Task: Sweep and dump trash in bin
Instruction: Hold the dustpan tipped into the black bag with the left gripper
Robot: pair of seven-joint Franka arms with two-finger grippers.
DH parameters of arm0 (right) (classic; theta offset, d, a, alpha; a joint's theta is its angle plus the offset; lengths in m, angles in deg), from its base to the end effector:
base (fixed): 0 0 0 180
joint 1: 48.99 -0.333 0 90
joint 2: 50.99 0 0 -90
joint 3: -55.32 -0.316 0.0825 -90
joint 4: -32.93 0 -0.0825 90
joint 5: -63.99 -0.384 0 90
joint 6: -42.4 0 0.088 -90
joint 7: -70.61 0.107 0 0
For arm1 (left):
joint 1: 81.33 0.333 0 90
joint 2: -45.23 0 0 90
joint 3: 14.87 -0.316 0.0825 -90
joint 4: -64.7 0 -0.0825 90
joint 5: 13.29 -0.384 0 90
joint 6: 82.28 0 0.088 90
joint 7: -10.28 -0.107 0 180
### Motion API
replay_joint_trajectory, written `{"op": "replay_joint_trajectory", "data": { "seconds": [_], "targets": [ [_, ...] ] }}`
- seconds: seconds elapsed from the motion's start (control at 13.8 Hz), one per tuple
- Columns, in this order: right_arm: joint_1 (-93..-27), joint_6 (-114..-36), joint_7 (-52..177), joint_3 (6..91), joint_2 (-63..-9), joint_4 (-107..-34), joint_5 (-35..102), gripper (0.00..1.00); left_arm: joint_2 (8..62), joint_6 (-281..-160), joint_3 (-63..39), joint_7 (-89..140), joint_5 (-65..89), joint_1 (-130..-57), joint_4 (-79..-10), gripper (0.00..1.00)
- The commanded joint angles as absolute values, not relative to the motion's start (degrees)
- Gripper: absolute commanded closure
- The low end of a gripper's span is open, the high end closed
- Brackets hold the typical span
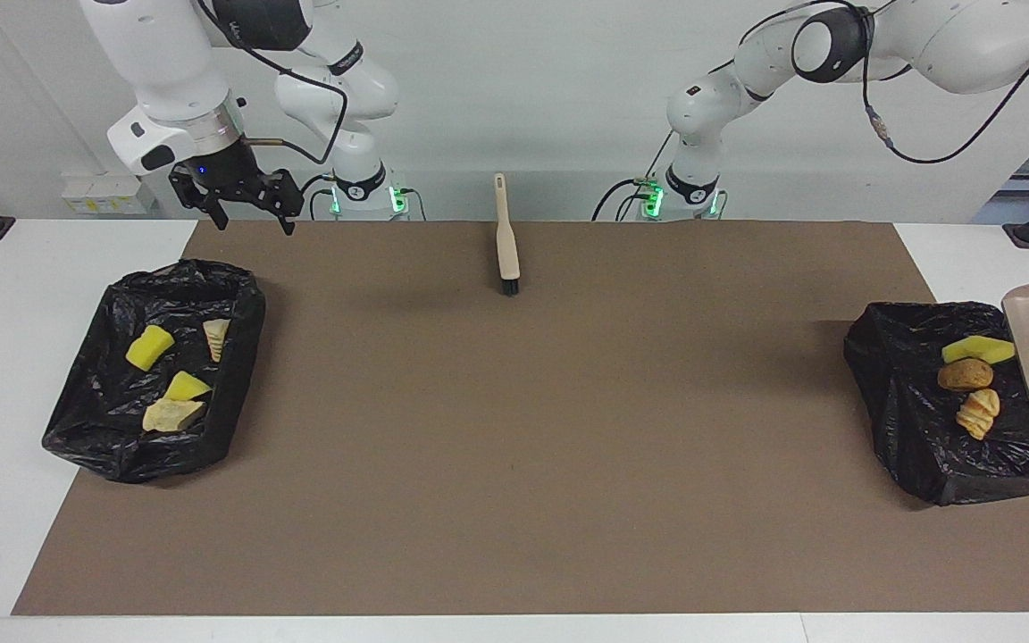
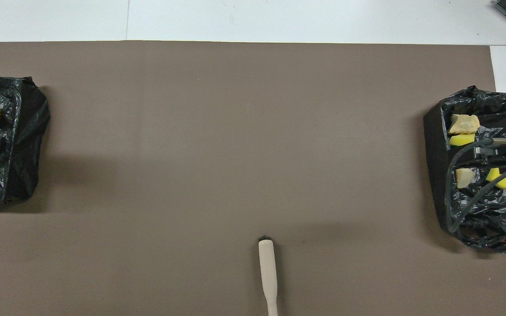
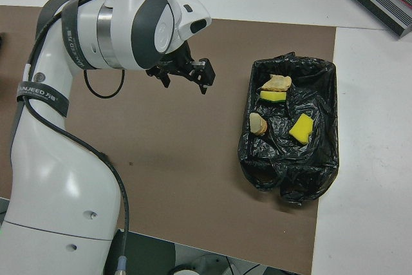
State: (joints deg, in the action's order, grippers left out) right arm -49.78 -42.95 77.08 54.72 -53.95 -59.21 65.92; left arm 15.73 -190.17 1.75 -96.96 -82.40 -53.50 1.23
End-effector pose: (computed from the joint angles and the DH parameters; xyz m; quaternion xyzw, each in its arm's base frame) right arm 0.5294 0.0092 0.6283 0.9983 -0.0451 -0.0322 0.0193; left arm 0.6811 0.2718 0.5978 -0.5166 0.6847 0.3739 0.3529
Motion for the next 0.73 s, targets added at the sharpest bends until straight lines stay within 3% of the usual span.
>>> {"op": "replay_joint_trajectory", "data": {
  "seconds": [0.0,0.15,0.36,0.65],
  "targets": [
    [-49.08,-40.57,77.47,54.35,-50.21,-53.22,67.33,0.00,21.57,-189.52,1.12,-93.44,-90.08,-55.65,-5.43,1.00],
    [-48.99,-39.43,77.47,54.35,-48.36,-49.79,67.50,0.00,25.08,-189.16,1.12,-90.27,-93.61,-55.92,-9.47,1.00],
    [-49.16,-41.08,77.47,54.00,-47.92,-49.69,67.42,0.00,27.73,-185.66,1.65,-90.35,-92.31,-59.42,-9.66,1.00],
    [-49.25,-43.73,77.12,54.00,-48.44,-50.13,67.33,0.00,28.87,-176.61,1.65,-89.91,-79.95,-66.72,-10.97,1.00]
  ]
}}
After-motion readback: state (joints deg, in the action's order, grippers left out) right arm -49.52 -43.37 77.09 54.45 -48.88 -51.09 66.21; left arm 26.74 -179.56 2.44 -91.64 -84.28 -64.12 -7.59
